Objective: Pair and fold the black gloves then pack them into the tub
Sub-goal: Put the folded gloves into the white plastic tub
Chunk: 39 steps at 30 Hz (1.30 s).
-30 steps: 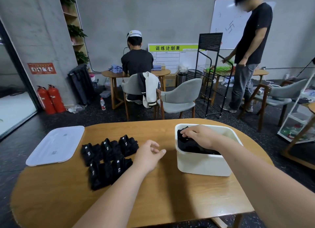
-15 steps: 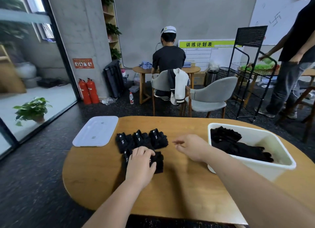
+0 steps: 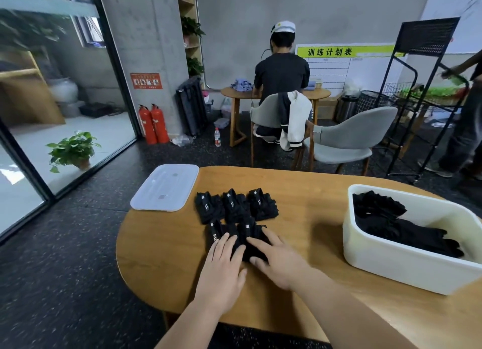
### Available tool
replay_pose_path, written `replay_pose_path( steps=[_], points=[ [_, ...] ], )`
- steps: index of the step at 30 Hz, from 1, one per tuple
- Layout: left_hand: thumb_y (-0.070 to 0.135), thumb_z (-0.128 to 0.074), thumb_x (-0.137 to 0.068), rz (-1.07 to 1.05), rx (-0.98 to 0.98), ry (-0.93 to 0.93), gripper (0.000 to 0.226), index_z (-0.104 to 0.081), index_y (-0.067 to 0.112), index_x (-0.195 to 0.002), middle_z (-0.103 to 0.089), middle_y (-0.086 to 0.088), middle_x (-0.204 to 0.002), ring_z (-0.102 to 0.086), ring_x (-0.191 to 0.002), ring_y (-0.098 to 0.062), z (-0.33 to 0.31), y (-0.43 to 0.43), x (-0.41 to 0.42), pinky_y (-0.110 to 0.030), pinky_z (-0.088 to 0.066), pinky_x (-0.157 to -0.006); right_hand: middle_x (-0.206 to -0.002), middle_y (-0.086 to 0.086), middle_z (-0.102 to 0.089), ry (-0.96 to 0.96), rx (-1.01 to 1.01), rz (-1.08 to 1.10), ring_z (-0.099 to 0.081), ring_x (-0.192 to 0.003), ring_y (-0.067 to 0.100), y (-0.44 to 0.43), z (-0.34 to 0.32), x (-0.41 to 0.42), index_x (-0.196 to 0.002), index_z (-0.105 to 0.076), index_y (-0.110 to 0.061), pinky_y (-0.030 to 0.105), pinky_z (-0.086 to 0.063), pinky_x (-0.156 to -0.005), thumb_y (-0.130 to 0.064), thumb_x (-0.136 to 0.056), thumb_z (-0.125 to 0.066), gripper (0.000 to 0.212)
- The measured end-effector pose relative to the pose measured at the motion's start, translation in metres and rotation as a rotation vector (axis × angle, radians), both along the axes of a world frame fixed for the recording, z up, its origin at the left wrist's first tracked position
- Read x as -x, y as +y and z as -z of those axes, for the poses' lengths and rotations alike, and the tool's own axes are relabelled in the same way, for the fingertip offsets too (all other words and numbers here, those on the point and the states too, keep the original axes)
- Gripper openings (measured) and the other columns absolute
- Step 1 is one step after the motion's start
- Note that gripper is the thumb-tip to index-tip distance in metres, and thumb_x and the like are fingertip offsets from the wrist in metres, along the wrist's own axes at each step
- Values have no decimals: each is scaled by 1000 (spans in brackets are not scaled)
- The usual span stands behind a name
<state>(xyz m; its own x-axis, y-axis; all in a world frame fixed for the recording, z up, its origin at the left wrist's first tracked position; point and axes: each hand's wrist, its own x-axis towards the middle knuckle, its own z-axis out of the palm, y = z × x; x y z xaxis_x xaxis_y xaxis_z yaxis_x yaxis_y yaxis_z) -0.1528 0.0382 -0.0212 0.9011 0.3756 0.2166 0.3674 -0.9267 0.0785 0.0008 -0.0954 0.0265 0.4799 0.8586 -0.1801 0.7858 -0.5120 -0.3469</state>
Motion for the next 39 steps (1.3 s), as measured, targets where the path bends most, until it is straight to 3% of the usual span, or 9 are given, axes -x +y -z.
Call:
replay_pose_path(
  steps=[5, 8, 12, 17, 23, 26, 29, 32, 39],
  points=[
    [48, -21, -112, -17, 22, -6, 59, -29, 24, -165, -18, 1, -174, 2, -163, -17, 4, -2, 2, -39, 1, -132, -175, -12, 6, -143, -26, -3, 2, -162, 19, -11, 29, 5, -165, -3, -49, 41, -8, -129, -67, -107, -25, 65],
    [45, -21, -112, -16, 22, -6, 58, -27, 24, -166, -17, 2, -174, 6, -163, -16, 0, -3, 2, -39, 3, -132, -175, -12, 4, -178, -132, 53, 1, -162, 16, -17, 46, 12, -165, -7, -47, 34, 0, -128, -69, -107, -18, 64],
    [42, -20, -111, -12, 25, -15, 57, -32, 24, -165, -20, 3, -173, 5, -163, -16, 1, -4, 4, -40, 2, -133, -173, -12, -19, -218, -214, 119, -18, -159, 19, -20, 56, 11, -162, -29, -46, 37, -17, -129, -66, -106, -14, 61],
    [38, -22, -109, 6, -50, 1, 57, -47, 19, -156, -34, -2, -168, -7, -163, -23, 0, -5, 5, -47, -7, -132, -149, -2, -60, -251, -466, 186, -51, -136, 25, -25, 66, 10, -137, -68, -32, 43, -48, -111, -46, -110, -41, 41],
    [32, -61, -99, 88, -165, 89, 48, -59, 12, -143, -52, -10, -153, -37, -151, -31, -1, -12, -1, -50, -15, -132, -131, -6, -68, -230, -582, 295, -57, -120, 20, -35, 63, 13, -114, -78, -25, 38, -55, -98, -29, -99, -68, 18],
    [29, -63, -96, 121, -163, 42, 47, -59, 15, -141, -55, -5, -145, -45, -140, -28, -2, -23, -6, -47, -30, -127, -123, -7, -70, -222, -629, 365, -59, -108, 20, -42, 67, 14, -105, -79, -25, 40, -55, -91, -27, -94, -75, 12],
    [34, -50, -103, 34, -35, -1, 42, -62, 19, -141, -57, 4, -138, -47, -133, -21, -12, -45, -15, -40, -39, -118, -120, -6, -70, -182, -661, 457, -56, -105, 20, -53, 70, 14, -101, -80, -26, 42, -55, -91, -25, -90, -78, 11],
    [46, -35, -110, -105, 209, -19, 48, -56, 25, -148, -52, 11, -140, -41, -133, -14, -22, -63, -28, -33, -35, -116, -124, -7, -69, -124, -652, 497, -52, -114, 16, -63, 68, 19, -104, -80, -28, 36, -50, -100, -26, -91, -76, 13],
    [51, -49, -108, -261, 611, -28, 50, -54, 25, -150, -53, 7, -142, -43, -138, -19, -30, -80, -60, -35, -39, -115, -129, -17, -67, 39, -646, 529, -51, -123, 9, -79, 59, 25, -105, -76, -33, 24, -39, -104, -26, -94, -75, 13]
  ],
)
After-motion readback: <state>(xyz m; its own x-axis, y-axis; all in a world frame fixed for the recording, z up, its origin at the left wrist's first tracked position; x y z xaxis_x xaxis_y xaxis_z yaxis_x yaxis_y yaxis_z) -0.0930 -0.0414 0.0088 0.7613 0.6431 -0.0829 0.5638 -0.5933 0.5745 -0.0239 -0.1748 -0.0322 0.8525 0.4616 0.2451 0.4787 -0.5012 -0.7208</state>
